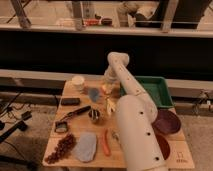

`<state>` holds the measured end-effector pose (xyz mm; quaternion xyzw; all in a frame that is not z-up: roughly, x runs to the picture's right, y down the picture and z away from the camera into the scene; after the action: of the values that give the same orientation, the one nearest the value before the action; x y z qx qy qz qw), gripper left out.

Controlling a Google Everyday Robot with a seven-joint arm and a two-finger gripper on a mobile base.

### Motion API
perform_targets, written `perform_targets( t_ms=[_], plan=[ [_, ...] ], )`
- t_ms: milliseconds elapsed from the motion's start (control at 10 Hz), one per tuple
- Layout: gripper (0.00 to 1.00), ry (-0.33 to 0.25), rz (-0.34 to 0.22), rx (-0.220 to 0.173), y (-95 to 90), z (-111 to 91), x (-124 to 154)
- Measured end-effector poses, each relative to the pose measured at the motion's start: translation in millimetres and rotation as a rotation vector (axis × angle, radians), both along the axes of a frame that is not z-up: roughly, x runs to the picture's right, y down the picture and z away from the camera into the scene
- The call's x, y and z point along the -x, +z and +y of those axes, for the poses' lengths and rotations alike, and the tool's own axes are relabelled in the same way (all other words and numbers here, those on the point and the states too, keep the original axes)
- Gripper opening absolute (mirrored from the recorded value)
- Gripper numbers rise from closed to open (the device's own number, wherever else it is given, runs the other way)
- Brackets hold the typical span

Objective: Place apple in red bowl

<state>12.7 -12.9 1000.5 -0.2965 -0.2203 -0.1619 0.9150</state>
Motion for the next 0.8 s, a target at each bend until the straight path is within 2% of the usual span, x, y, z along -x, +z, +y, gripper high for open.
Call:
perform_targets(
  t_ms=[200, 800],
  plan=[
    [0.57, -0.004, -0.004, 0.001, -2.5, -0.1, -0.1],
    [0.57, 0.048, 0.036, -0.076, -35.7, -15.5, -27.0]
  ],
)
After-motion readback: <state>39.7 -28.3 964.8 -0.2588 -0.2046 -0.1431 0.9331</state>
